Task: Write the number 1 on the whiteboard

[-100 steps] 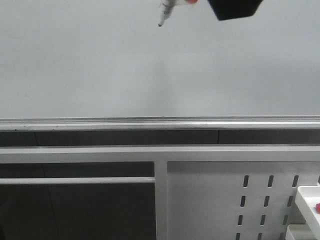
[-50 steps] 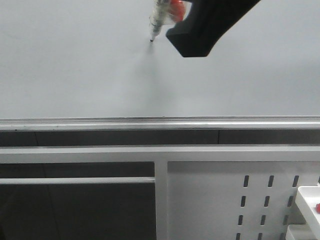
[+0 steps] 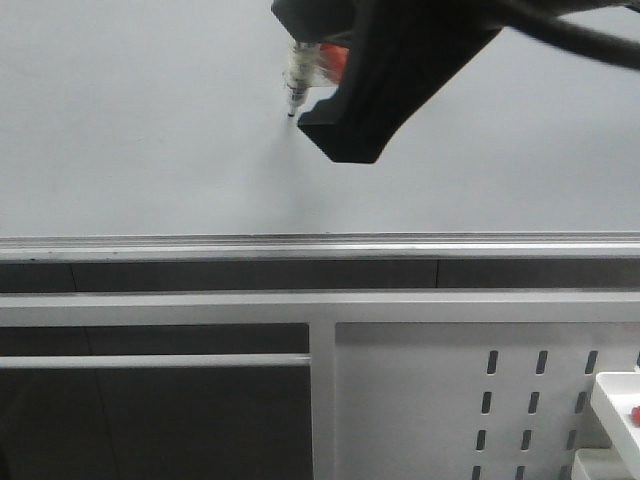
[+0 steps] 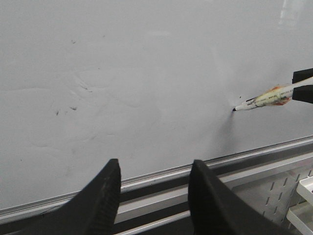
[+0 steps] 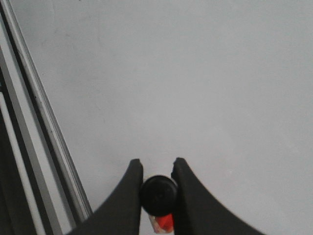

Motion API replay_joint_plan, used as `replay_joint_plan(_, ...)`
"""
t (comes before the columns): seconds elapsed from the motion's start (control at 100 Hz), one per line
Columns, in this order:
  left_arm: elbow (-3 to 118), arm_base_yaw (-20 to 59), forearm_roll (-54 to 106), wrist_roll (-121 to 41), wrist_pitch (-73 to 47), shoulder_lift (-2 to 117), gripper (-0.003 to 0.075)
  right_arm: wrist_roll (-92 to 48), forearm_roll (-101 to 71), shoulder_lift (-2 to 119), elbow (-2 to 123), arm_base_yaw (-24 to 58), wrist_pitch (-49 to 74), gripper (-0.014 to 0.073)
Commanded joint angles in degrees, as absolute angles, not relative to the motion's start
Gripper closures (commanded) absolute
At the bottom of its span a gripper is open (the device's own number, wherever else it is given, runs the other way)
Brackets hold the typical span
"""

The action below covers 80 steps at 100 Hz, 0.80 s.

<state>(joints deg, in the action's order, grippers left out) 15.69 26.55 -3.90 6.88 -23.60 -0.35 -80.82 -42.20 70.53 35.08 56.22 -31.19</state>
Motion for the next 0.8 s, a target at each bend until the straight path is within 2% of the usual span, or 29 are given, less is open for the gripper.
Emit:
replay_joint_plan(0.0, 17.31, 26.40, -3.42, 7.38, -19.74, -0.38, 0.0430, -80.89, -40.01, 69.66, 37.08, 55.97, -38.89, 0.0663)
replay_joint_plan(0.32, 17.31, 26.40, -3.42, 7.38, -19.81, -0.38, 0.0435, -80.89, -40.01, 69.66, 37.08, 55.97, -42.03, 0.0663)
replay_joint_plan(0.47, 17.31, 26.40, -3.42, 7.38, -19.81, -0.38, 0.0461, -80.80, -41.93, 69.79, 37.08, 55.97, -40.66, 0.0663)
replay_joint_plan(0.79, 17.31, 26.40, -3.42, 7.38, -19.87, -0.38, 0.0460, -76.56, -43.32, 74.19, 37.08, 55.97, -38.60, 0.0663)
